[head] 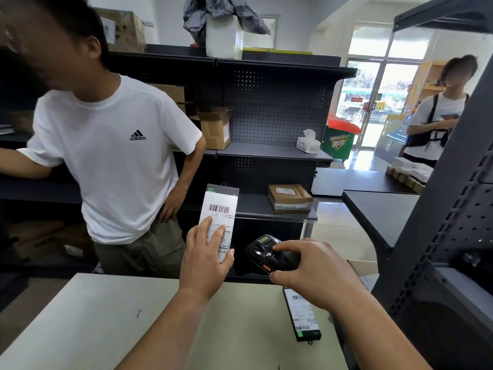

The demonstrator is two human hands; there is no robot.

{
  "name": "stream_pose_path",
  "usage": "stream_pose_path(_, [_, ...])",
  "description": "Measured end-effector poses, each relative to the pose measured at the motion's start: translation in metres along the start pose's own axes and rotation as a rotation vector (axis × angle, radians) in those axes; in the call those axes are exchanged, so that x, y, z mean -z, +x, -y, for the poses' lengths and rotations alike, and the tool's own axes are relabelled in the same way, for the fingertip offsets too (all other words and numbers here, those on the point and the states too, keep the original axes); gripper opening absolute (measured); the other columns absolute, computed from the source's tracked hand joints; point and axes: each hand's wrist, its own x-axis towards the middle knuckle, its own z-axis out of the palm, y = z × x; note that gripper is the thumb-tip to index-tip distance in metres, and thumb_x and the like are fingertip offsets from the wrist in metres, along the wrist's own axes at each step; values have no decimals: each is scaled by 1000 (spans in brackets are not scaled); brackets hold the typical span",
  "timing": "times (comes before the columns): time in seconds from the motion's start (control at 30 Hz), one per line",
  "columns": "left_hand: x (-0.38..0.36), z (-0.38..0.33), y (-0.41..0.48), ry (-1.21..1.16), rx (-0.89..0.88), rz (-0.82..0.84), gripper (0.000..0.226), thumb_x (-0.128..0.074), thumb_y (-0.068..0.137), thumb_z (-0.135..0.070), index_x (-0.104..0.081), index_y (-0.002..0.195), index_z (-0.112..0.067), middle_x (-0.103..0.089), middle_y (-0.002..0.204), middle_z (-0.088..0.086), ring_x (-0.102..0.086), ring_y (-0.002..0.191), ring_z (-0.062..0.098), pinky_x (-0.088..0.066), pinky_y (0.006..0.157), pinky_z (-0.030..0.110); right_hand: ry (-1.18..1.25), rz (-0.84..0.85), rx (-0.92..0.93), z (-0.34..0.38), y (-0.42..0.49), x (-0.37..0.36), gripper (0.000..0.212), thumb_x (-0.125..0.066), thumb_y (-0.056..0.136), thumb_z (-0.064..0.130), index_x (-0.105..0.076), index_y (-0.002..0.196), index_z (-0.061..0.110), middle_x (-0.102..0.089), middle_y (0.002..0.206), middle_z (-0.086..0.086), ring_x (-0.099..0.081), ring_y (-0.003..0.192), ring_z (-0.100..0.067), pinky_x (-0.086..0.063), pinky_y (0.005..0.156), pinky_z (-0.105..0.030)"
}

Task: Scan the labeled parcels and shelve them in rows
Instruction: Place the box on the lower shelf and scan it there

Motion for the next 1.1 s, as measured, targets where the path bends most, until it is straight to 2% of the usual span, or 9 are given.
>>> stream_pose_path(0.37, [13, 0, -10, -25, 17, 40, 54, -75, 81, -33, -59, 129, -15, -37, 148, 4, -36, 130, 29, -49, 98, 46, 47, -24, 2, -1, -3, -7, 54, -68, 72, 57, -57, 125, 50, -54, 114, 20, -54, 102, -5, -52, 85, -28])
stream_pose_path(0.57, [52, -8, -32, -161, 25, 66, 54, -70, 85, -35, -55, 134, -22, -30, 153, -5, -26, 136, 19, -37, 101, 32, 127, -87, -56, 10, -39, -25, 53, -70, 73, 54, -59, 124, 49, -55, 109, 23, -54, 99, -4, -51, 84, -27])
stream_pose_path(0.7, [78, -31, -45, -352, -62, 94, 52, -71, 85, -34, -55, 134, -24, -29, 152, -7, -24, 138, 16, -32, 104, 28, 233, -300, -168, 21, -103, -25, 49, -74, 72, 49, -63, 119, 48, -55, 108, 29, -57, 97, 2, -53, 84, -26])
stream_pose_path(0.83, [97, -78, -69, -499, -220, 173, 52, -71, 85, -34, -55, 134, -25, -30, 153, -6, -24, 139, 17, -29, 102, 28, 204, -624, -295, 22, -185, -22, 51, -76, 71, 44, -66, 120, 41, -56, 116, 24, -52, 103, 4, -46, 92, -23])
stream_pose_path(0.9, [109, -108, -89, -562, -303, 214, 53, -72, 85, -34, -55, 135, -24, -31, 152, -4, -25, 138, 19, -31, 101, 29, 171, -694, -378, 19, -231, -13, 51, -77, 73, 43, -65, 122, 39, -54, 117, 23, -49, 106, 5, -44, 95, -23])
stream_pose_path(1.0, [127, -163, -119, -686, -442, 266, 52, -69, 85, -37, -56, 134, -23, -33, 151, -4, -29, 136, 21, -34, 104, 35, 127, -794, -484, 9, -302, 2, 52, -78, 74, 45, -65, 123, 39, -56, 126, 17, -52, 118, -5, -46, 102, -35])
stream_pose_path(1.1, [144, -231, -156, -756, -600, 285, 55, -63, 82, -43, -57, 133, -21, -37, 149, 1, -33, 133, 22, -28, 108, 34, 94, -953, -556, -12, -375, 15, 51, -81, 72, 42, -67, 121, 36, -60, 126, 11, -56, 118, -9, -47, 102, -33])
